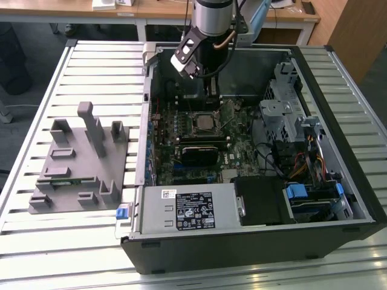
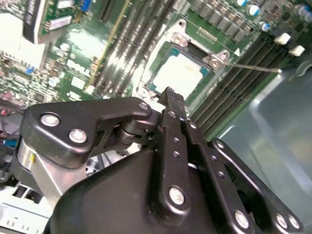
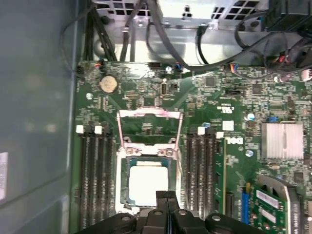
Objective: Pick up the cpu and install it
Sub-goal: 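Close the cpu cover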
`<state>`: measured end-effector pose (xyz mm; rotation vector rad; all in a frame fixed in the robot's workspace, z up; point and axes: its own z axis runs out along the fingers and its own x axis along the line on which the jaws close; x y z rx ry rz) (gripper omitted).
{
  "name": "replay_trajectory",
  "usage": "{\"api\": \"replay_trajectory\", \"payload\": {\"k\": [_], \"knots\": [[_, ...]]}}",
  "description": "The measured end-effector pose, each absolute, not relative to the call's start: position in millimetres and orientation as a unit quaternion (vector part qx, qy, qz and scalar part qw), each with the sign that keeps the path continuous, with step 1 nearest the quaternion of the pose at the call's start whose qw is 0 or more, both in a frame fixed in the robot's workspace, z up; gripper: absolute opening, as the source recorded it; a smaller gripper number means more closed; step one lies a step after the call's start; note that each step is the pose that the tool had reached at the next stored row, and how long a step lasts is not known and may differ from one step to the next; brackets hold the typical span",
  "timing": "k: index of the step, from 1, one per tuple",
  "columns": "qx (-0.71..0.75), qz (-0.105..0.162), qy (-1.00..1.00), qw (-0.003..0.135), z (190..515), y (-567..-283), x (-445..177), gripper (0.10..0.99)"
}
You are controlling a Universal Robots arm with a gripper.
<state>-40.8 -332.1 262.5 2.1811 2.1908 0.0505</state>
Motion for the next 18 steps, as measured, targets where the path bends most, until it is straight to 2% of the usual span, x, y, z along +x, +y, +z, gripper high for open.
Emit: {"api": "replay_trajectory", "payload": {"k": [9, 18], "knots": [[0.705, 0.014, 0.708, 0.022, 262, -334, -24, 0.106], [0.706, 0.024, 0.708, 0.011, 269, -333, -20, 0.106]]}}
